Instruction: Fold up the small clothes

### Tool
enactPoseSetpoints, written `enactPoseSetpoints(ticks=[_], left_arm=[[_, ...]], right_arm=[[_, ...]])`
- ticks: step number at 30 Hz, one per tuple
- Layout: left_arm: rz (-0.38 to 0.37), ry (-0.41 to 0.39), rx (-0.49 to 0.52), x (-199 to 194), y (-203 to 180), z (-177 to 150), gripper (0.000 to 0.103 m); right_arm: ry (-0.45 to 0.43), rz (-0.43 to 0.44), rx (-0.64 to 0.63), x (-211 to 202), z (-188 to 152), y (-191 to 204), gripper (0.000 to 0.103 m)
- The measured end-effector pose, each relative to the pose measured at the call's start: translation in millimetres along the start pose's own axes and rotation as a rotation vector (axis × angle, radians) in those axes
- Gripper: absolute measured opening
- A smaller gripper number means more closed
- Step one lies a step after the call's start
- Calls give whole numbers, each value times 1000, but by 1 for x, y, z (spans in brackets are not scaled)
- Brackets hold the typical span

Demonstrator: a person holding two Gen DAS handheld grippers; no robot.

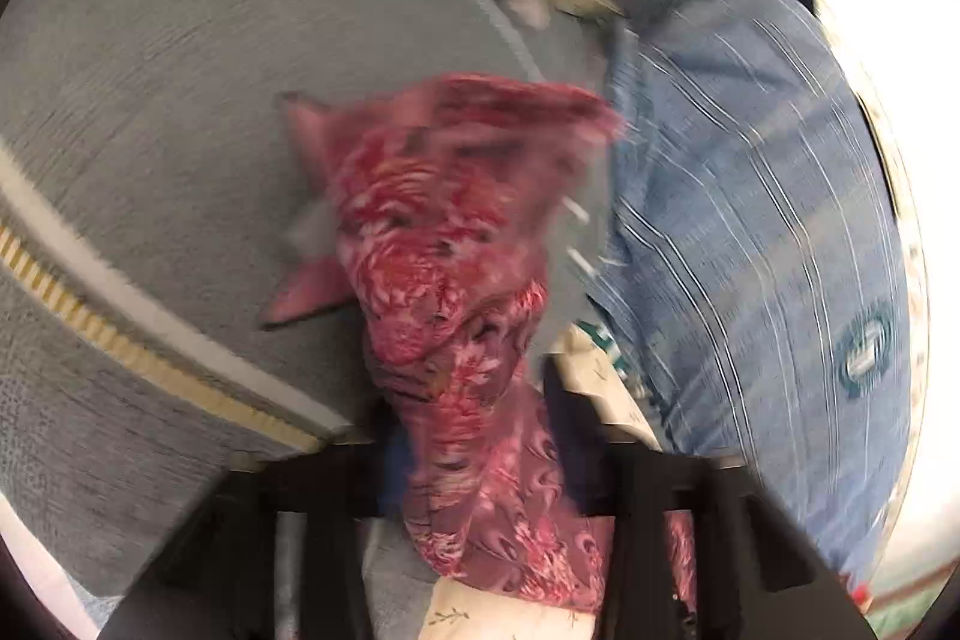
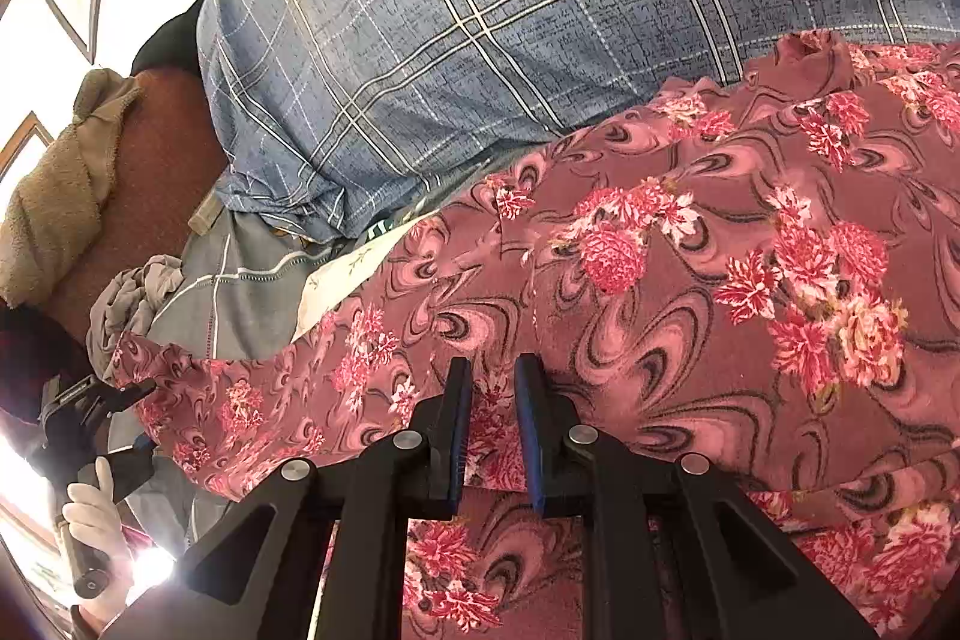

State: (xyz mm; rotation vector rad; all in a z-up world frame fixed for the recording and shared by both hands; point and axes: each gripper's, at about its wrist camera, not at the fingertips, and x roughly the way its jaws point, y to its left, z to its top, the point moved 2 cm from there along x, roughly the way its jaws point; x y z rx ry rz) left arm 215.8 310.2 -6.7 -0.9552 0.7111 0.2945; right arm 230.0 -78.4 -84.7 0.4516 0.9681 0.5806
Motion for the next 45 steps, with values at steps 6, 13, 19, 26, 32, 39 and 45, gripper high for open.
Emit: enactPoseSetpoints(ticks=[6,13,19,26,32,39,45], left_arm=[[-27,20,172,-17,-65,-28,4],[-153,89,328,-28,-146,-83,4],[-211,202,498,15,-234,-158,4],[-166,411,621,117,-296,-268,6],[-22,539,714,192,-301,-307,11],[-211,530,715,138,-289,-255,38],[-333,414,574,99,-205,-182,63]], right_arm=[[7,-47,-22,-36,5,-8,21],[-68,-263,-31,-123,-4,-78,27],[-166,-279,17,-172,-29,-142,35],[-219,-212,38,-175,-35,-147,35],[-232,-162,67,-179,-35,-154,35],[-235,-148,72,-179,-37,-156,35],[-187,-103,132,-181,-31,-164,35]])
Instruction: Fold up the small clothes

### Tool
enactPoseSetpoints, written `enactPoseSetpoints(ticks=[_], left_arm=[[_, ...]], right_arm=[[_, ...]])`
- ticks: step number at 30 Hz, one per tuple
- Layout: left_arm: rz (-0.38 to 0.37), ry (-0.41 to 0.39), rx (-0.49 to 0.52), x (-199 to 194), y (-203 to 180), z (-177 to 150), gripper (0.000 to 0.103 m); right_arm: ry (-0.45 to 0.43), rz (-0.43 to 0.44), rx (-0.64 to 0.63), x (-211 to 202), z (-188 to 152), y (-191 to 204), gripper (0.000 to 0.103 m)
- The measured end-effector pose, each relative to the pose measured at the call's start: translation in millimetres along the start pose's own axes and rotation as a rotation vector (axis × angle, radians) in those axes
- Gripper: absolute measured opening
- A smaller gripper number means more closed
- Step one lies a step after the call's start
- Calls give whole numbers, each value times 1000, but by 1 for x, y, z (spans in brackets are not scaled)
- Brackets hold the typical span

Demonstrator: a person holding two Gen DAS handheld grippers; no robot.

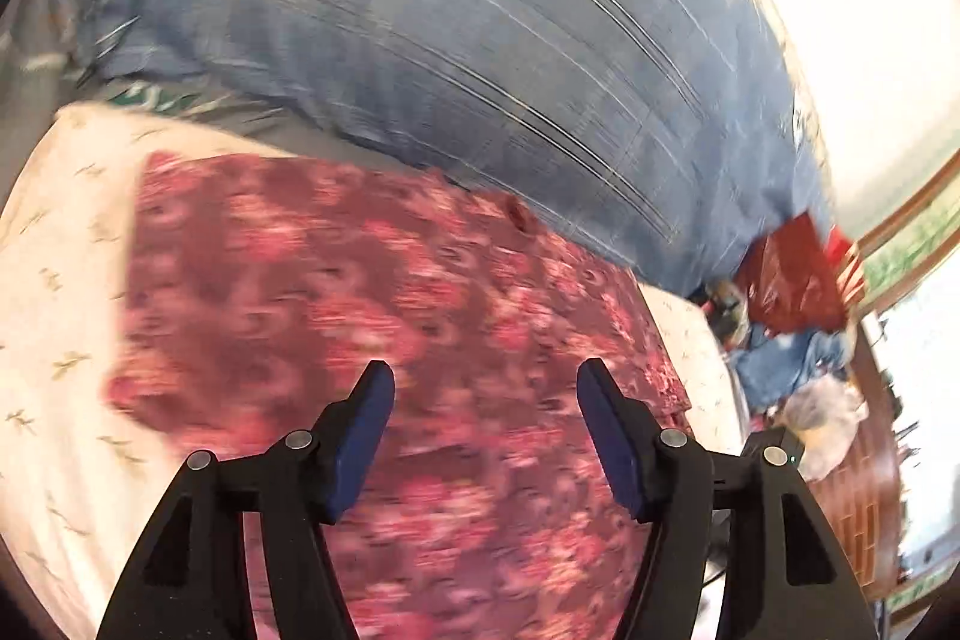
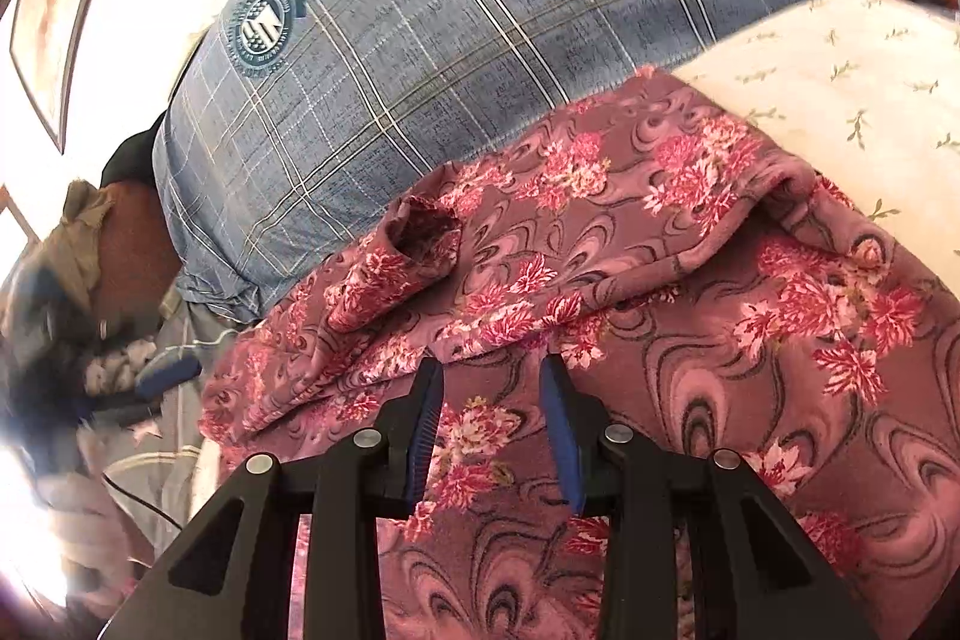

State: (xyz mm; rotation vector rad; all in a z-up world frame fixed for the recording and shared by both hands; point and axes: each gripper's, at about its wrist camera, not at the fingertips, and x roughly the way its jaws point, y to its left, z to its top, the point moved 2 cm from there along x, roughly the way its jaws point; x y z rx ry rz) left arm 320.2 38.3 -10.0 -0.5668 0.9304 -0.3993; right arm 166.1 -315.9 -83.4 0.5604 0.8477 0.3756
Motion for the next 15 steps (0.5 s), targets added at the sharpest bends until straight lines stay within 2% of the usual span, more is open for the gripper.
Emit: enactPoseSetpoints(ticks=[1,4,6,8,12,14,15], left_arm=[[-17,-4,-19,-5,15,-2,63],[-69,-20,-85,-5,48,-13,62],[-90,-3,-130,-1,65,-15,62],[-118,13,-146,11,68,-14,62],[-104,18,-103,15,66,-15,62],[-107,25,-84,16,62,-17,62],[-110,27,-81,12,58,-16,62]], right_arm=[[21,-1,42,-1,6,0,37],[-31,41,104,-6,19,9,39],[-28,60,115,2,28,21,45],[-6,49,109,19,33,32,49],[54,50,150,56,30,43,49],[59,19,160,70,29,46,41],[53,23,151,72,30,49,19]])
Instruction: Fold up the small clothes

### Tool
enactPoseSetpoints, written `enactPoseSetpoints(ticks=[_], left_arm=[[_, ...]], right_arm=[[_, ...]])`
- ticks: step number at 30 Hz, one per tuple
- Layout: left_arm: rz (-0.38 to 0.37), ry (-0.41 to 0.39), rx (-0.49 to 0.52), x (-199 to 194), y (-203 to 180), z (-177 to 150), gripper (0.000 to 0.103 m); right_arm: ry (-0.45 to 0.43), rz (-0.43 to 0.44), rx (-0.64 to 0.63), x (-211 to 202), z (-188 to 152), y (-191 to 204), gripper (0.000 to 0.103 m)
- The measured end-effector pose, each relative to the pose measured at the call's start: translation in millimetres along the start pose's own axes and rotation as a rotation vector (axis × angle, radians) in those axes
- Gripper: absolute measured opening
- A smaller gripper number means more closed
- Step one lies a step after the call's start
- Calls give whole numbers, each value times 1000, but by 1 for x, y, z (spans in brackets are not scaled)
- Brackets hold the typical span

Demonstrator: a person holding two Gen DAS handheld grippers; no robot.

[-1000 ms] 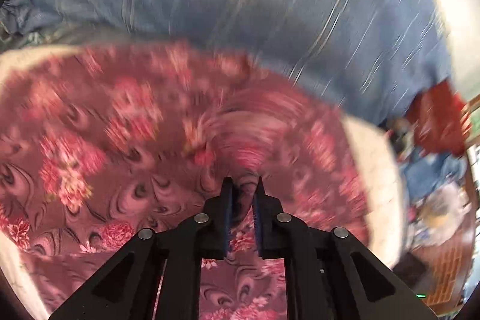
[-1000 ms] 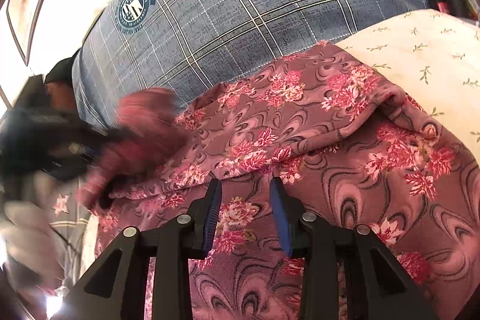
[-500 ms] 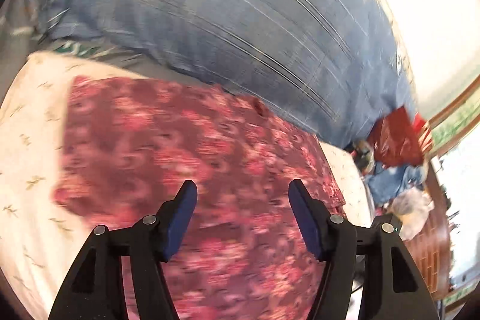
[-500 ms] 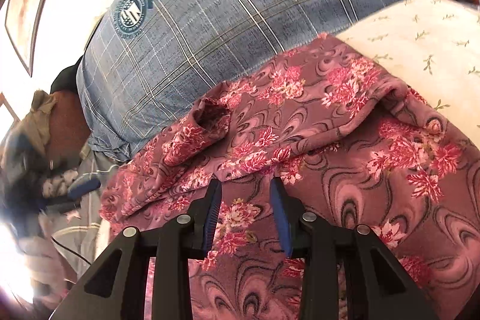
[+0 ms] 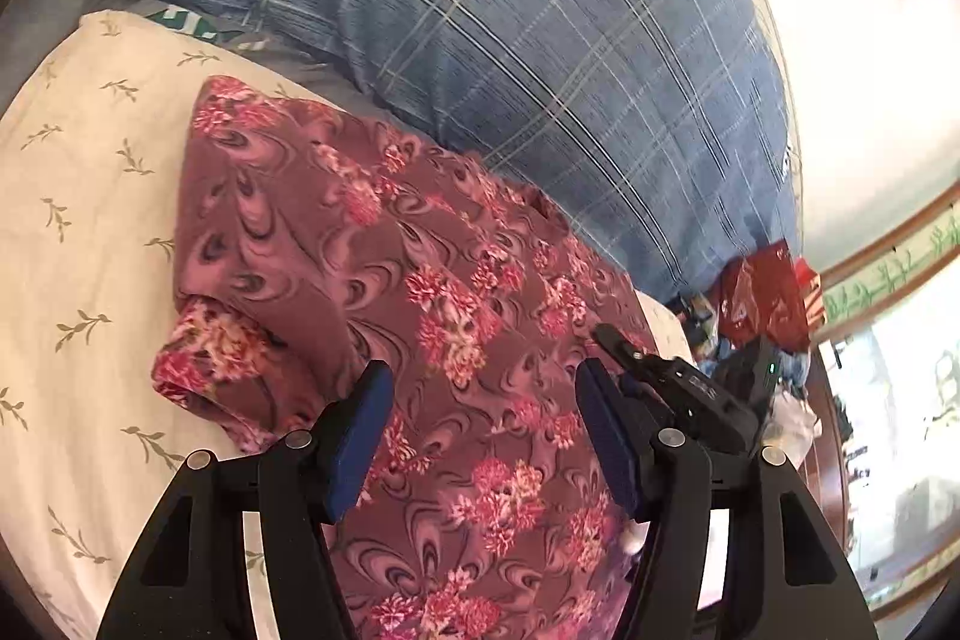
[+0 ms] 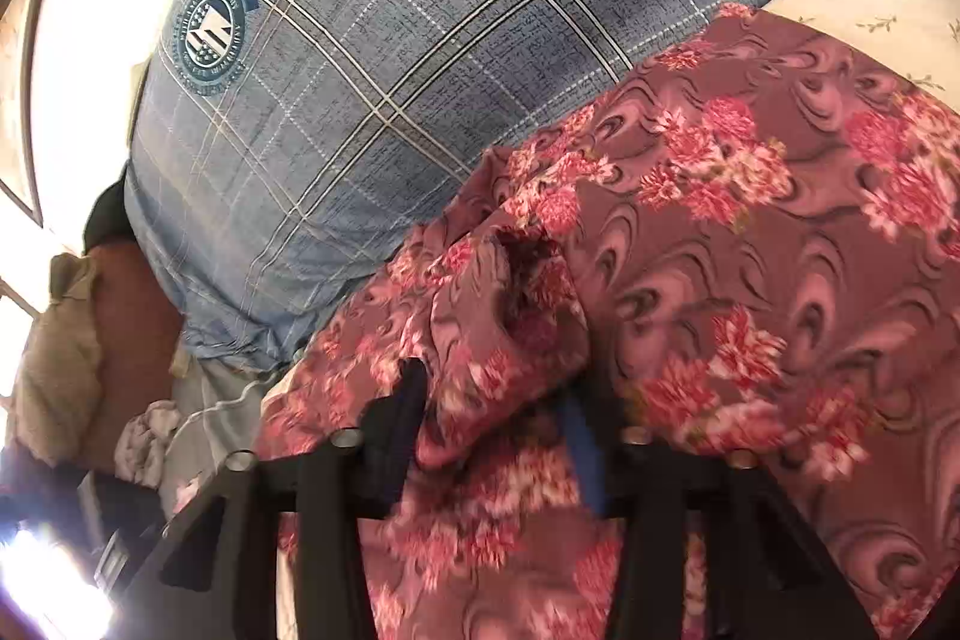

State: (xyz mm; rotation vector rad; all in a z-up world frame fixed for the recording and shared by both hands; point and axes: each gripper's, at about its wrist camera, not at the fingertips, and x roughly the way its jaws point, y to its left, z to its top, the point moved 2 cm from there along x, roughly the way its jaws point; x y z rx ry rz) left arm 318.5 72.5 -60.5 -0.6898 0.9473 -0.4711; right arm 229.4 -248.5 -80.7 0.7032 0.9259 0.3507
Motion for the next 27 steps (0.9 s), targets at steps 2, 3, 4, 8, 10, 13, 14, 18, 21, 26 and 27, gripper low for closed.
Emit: enactPoseSetpoints(ticks=[2,3,4,8,10,13,14,18,21,26,27], left_arm=[[-29,13,7,-1,-4,-1,63],[-50,23,11,-2,-6,-1,63],[-67,31,15,-2,-8,-2,63],[-70,60,24,7,-9,-4,66],[-45,73,7,14,-4,-3,66],[-22,79,-36,21,4,0,63],[-21,79,-57,23,7,1,60],[-37,59,-76,20,8,5,54],[-31,71,-75,25,11,6,54],[-139,57,-31,14,-2,7,56],[-138,25,-3,9,-6,7,57]], right_arm=[[0,31,-12,-1,5,7,6],[-24,39,-21,-7,7,9,6],[-50,52,-34,-16,11,12,6],[-179,33,-23,-58,36,-1,6],[-218,-2,15,-72,47,-21,6],[-202,-98,61,-76,54,-53,6],[-178,-129,70,-73,53,-63,6],[-193,-88,95,-79,56,-67,6],[-294,-39,90,-96,63,-65,6],[-162,-201,126,-72,59,-99,5],[-185,-213,119,-80,57,-94,9]])
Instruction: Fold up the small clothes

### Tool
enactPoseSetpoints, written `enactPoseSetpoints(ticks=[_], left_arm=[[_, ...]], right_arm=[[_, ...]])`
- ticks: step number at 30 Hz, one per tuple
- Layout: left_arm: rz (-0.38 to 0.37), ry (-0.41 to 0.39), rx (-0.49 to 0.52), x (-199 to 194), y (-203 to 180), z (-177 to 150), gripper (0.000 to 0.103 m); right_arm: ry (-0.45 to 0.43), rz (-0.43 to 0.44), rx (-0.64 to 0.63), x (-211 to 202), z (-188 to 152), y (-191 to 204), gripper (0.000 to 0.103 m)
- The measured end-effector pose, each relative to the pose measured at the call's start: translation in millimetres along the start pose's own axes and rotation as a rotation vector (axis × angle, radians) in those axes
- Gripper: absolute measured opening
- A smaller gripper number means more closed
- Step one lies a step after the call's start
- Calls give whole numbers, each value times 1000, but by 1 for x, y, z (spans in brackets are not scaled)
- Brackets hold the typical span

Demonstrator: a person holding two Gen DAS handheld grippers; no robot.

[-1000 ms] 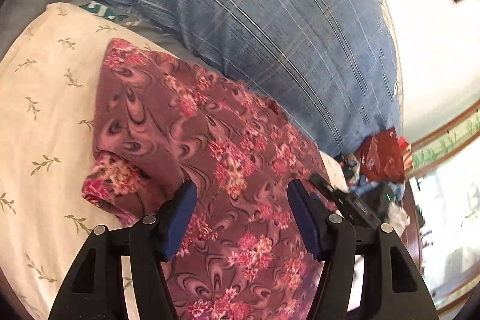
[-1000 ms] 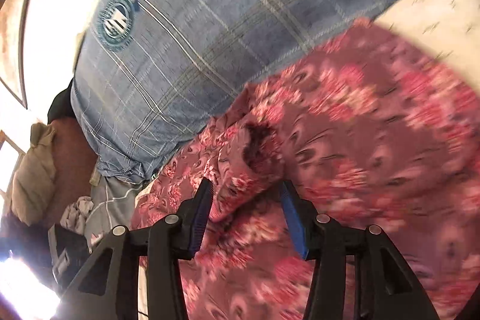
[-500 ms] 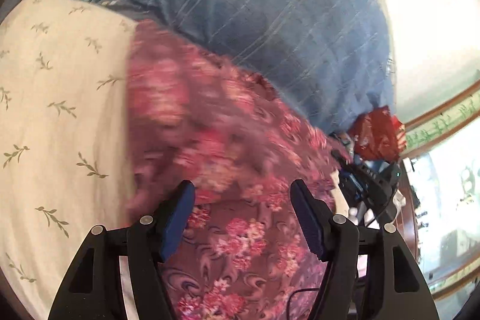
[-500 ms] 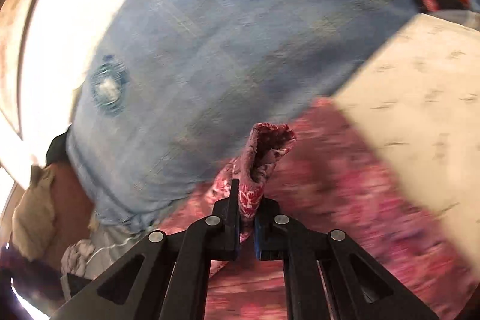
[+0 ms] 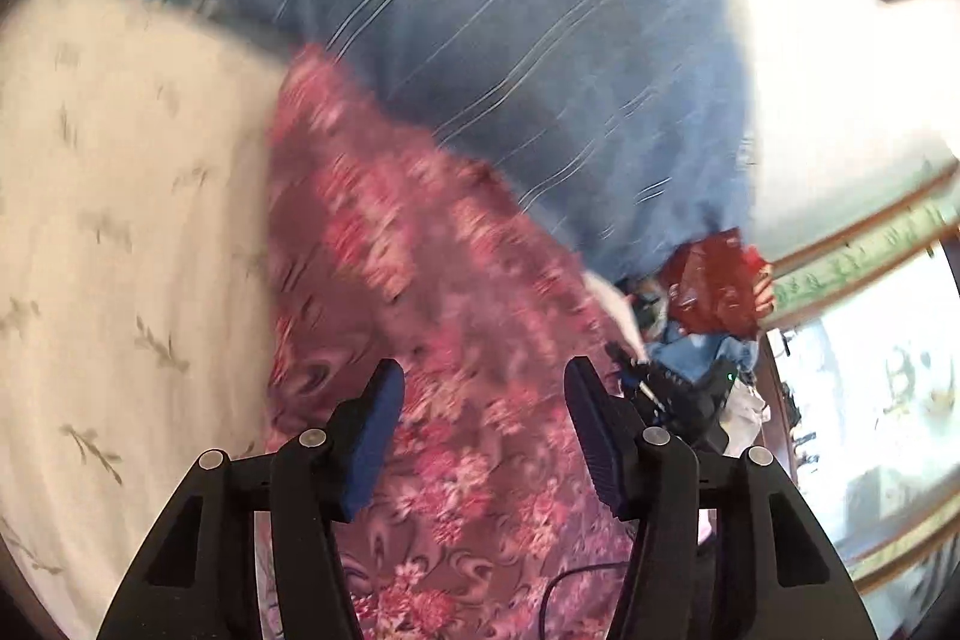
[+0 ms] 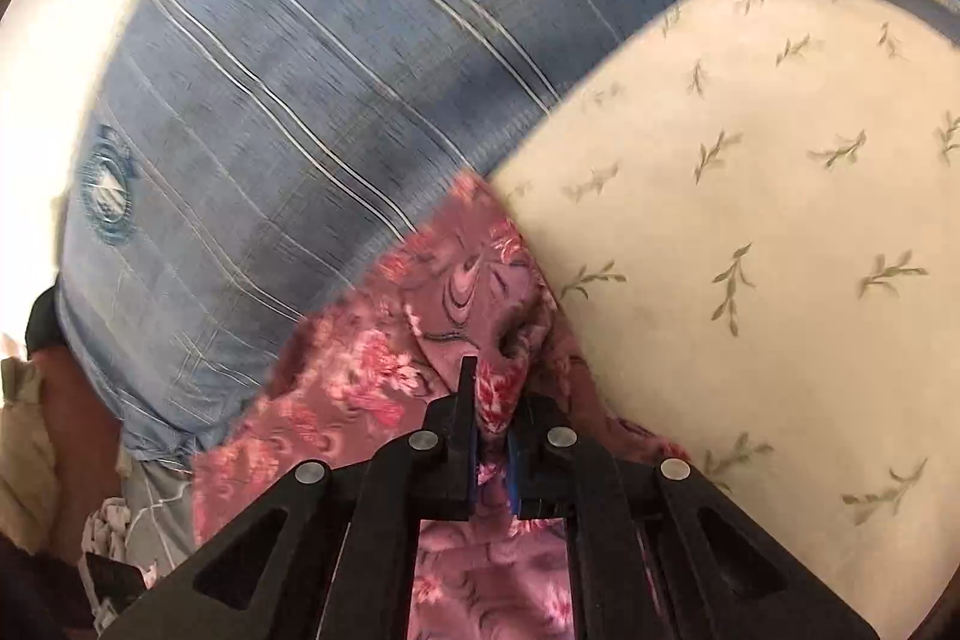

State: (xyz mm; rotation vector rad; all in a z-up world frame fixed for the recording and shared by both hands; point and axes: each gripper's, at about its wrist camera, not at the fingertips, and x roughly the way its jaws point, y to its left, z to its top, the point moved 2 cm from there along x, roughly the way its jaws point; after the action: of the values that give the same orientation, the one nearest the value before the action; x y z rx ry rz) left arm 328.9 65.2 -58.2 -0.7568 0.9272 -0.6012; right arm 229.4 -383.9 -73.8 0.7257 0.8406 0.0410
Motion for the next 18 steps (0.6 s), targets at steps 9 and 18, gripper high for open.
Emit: enactPoseSetpoints(ticks=[9,18], left_arm=[[389,28,129,48,2,-10,46],[455,50,237,63,-10,-23,54]], right_arm=[[31,-89,-187,-7,-34,3,6],[-4,-84,-222,-38,-63,-11,11]])
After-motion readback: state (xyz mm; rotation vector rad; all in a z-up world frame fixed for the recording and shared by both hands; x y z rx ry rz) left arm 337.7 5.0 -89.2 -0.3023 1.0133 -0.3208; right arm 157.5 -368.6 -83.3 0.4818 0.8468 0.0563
